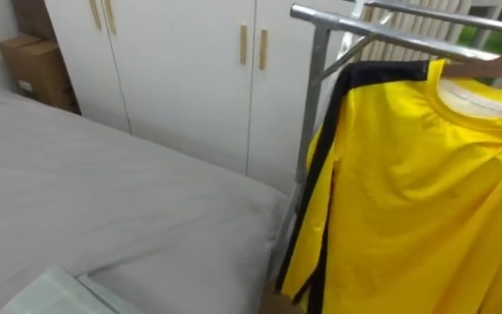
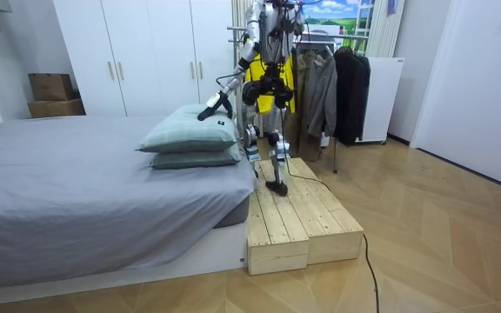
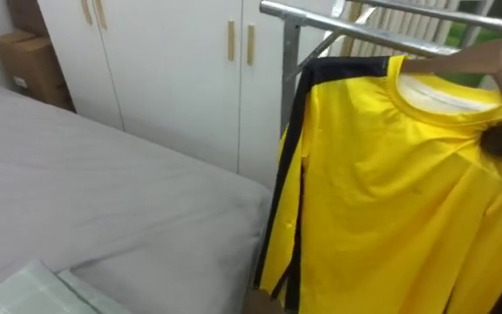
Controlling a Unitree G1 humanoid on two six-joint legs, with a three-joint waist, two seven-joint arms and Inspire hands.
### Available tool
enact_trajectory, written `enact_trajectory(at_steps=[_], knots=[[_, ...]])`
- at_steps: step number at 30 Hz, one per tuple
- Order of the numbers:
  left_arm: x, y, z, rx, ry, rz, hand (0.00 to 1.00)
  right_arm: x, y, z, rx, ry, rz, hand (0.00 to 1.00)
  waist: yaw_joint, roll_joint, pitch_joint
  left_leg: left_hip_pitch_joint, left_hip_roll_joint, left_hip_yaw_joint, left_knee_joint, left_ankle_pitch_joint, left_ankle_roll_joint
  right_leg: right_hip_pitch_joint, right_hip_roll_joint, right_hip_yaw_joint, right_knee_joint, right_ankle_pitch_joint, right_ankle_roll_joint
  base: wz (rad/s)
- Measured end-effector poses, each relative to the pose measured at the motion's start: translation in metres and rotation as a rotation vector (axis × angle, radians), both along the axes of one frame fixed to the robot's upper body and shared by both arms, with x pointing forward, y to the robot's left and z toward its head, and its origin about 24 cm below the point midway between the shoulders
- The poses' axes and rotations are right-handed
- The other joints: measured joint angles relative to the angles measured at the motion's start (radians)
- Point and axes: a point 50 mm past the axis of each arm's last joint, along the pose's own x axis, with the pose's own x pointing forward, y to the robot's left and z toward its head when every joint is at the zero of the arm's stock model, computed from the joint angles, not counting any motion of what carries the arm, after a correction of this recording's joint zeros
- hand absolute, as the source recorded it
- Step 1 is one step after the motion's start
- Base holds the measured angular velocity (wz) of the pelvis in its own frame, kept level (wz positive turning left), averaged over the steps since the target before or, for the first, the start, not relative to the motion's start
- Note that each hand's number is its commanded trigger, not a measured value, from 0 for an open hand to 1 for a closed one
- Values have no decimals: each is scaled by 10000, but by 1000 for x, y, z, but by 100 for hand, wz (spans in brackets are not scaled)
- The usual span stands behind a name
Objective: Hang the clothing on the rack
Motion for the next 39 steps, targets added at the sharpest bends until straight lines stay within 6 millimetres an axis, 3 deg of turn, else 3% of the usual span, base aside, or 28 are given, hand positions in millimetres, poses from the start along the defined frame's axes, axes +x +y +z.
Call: enact_trajectory(at_steps=[1,2,3,4,5,6,7,8,9,10,12,14,16,17,22,28,39], knots=[[-1,1,0,121,180,188,0,2,5,-4,-134,-67,282,100,-49,106,16,65,221,-47,107,-342,-75,-642,-532,-1095,1446,-76,-254,-16],[1,4,1,242,183,423,0,0,8,-12,-320,49,634,100,-113,245,47,178,411,-129,183,-499,-197,-1115,-1494,-1871,2326,-377,-442,-29],[4,5,2,315,113,476,0,0,9,-13,-383,39,745,100,-117,339,122,176,512,-147,276,-587,-280,-1347,-1989,-1977,2503,-513,-384,-21],[12,7,3,449,-122,451,0,3,14,-11,-615,-139,885,100,-89,450,242,-42,727,-134,587,-710,-380,-1952,-2951,-1921,2233,-575,-113,-11],[27,14,7,626,-546,396,0,5,15,-7,-682,-365,870,100,-76,383,280,-572,881,-168,1122,-832,-560,-2590,-3644,-1740,776,-146,161,0],[36,18,10,766,-765,298,0,6,16,-7,-666,-407,839,100,-76,343,326,-846,917,-215,1479,-907,-703,-2838,-3784,-2017,570,916,151,16],[49,20,13,981,-1138,129,0,4,12,-17,-472,10,508,100,40,343,290,-1176,1186,-521,1995,-947,-874,-2825,-3527,-2459,122,1120,-79,28],[57,17,15,1059,-1376,-101,0,1,9,-23,-392,255,370,100,46,449,276,-1249,1373,-503,2895,-1546,-772,-2632,-3255,-2866,-403,1399,-207,42],[61,17,15,1099,-1450,-193,0,-1,8,-26,-381,369,301,100,-28,473,279,-1146,1419,-437,3219,-1916,-699,-2509,-3166,-3028,-646,1518,-222,55],[67,16,16,1144,-1626,-273,0,-2,6,-29,-349,522,159,100,-66,540,268,-738,1588,-420,3404,-2636,-736,-2381,-2995,-3300,-986,1687,-288,51],[74,13,16,1199,-1897,-542,0,-2,6,-28,-317,570,147,100,-223,689,226,-407,1696,-785,3573,-3435,-872,-2367,-2883,-3710,-1114,1718,-323,60],[78,11,16,1186,-2157,-790,0,-3,5,-30,-208,741,137,100,-327,696,263,-377,1446,-1260,3281,-3339,-833,-2254,-2717,-3650,-1185,1697,-131,65],[83,8,16,1085,-2395,-1096,0,-5,3,-35,-117,954,-12,100,-614,610,203,-117,1054,-1762,2644,-2951,-801,-2009,-2154,-2492,-1798,1754,-162,85],[85,6,16,993,-2540,-1203,0,-5,2,-33,-103,905,-45,100,-556,621,156,-69,983,-1867,2393,-2782,-789,-1951,-1984,-2177,-2088,1848,-161,56],[82,5,15,913,-2715,-1195,0,-6,2,-36,-96,1073,-101,100,-330,597,137,283,922,-2173,1902,-2546,-774,-1307,-1786,-2363,-2965,2306,-221,14],[68,2,9,836,-2237,-1142,0,-5,6,-43,-239,1578,111,100,-138,538,86,1071,920,-2191,1263,-2418,-814,-453,-1728,-2449,-3481,2361,-353,5],[60,3,6,886,-1979,-1112,0,-4,9,-46,36,1560,238,100,6,525,64,1320,1049,-2212,1122,-2465,-895,-194,-1612,-2479,-3635,2365,-421,2]])
